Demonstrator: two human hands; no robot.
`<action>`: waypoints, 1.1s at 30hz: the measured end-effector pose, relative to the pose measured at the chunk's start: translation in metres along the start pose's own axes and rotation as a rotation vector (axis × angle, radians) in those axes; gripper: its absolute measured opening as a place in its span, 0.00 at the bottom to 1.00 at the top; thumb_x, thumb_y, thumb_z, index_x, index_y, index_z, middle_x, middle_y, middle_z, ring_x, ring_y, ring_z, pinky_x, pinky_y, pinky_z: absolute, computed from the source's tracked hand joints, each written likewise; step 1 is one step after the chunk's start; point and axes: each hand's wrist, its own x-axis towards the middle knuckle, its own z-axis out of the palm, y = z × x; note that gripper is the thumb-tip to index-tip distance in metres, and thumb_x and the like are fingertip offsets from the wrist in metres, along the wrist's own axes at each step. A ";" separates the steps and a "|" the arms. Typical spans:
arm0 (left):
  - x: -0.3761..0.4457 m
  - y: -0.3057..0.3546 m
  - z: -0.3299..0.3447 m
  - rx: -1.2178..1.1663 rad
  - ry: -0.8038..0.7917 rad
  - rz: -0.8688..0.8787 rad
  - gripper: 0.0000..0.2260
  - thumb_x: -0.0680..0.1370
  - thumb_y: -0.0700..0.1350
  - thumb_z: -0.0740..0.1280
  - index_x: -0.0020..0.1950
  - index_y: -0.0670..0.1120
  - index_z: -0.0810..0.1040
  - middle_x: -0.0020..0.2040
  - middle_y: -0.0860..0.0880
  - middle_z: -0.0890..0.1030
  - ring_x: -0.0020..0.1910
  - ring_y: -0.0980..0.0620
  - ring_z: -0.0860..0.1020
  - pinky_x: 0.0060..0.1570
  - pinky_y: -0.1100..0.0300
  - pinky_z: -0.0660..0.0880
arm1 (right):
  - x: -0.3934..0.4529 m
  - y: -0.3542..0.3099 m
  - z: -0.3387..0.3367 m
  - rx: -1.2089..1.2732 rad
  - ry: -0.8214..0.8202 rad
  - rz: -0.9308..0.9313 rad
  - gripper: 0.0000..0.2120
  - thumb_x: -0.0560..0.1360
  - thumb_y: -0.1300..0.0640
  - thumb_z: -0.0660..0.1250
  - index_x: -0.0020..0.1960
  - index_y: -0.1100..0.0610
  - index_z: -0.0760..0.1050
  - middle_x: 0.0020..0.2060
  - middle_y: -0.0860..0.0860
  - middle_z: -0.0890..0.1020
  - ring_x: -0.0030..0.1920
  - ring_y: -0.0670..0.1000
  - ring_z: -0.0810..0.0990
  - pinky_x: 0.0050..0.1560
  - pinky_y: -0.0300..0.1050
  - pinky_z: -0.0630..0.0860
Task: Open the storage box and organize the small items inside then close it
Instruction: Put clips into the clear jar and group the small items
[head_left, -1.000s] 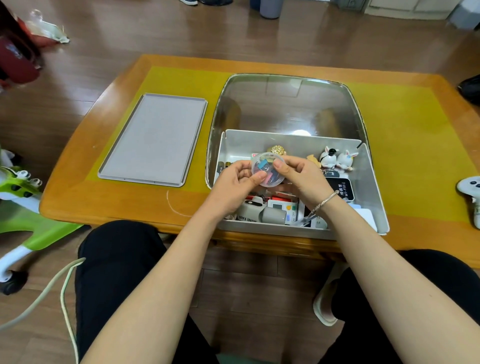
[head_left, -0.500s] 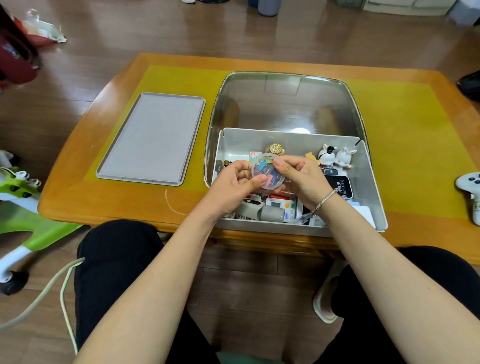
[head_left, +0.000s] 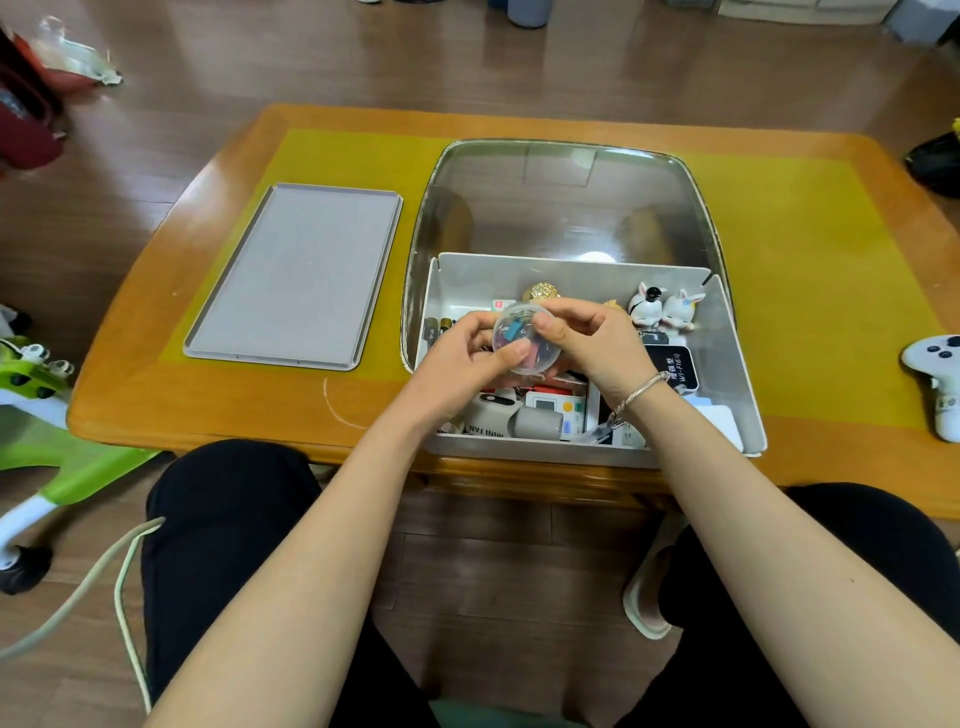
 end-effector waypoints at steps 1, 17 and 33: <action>0.000 0.000 0.000 0.002 0.005 0.006 0.13 0.75 0.47 0.71 0.58 0.49 0.73 0.46 0.57 0.82 0.45 0.62 0.82 0.40 0.70 0.76 | -0.001 0.000 0.000 0.019 -0.005 0.007 0.12 0.74 0.56 0.69 0.57 0.56 0.79 0.48 0.57 0.84 0.48 0.52 0.82 0.48 0.48 0.81; 0.003 -0.001 -0.005 -0.105 -0.024 -0.049 0.24 0.68 0.55 0.74 0.59 0.46 0.75 0.53 0.48 0.82 0.52 0.51 0.82 0.51 0.56 0.80 | -0.009 0.001 -0.009 0.253 -0.128 0.055 0.16 0.68 0.59 0.71 0.56 0.56 0.78 0.43 0.52 0.85 0.41 0.52 0.83 0.39 0.43 0.81; 0.008 0.014 0.019 -0.167 0.080 -0.056 0.07 0.79 0.46 0.66 0.51 0.42 0.75 0.46 0.43 0.84 0.46 0.47 0.83 0.51 0.56 0.80 | -0.007 -0.009 -0.015 0.221 0.001 0.036 0.14 0.78 0.62 0.61 0.61 0.69 0.74 0.45 0.60 0.79 0.40 0.57 0.75 0.37 0.42 0.75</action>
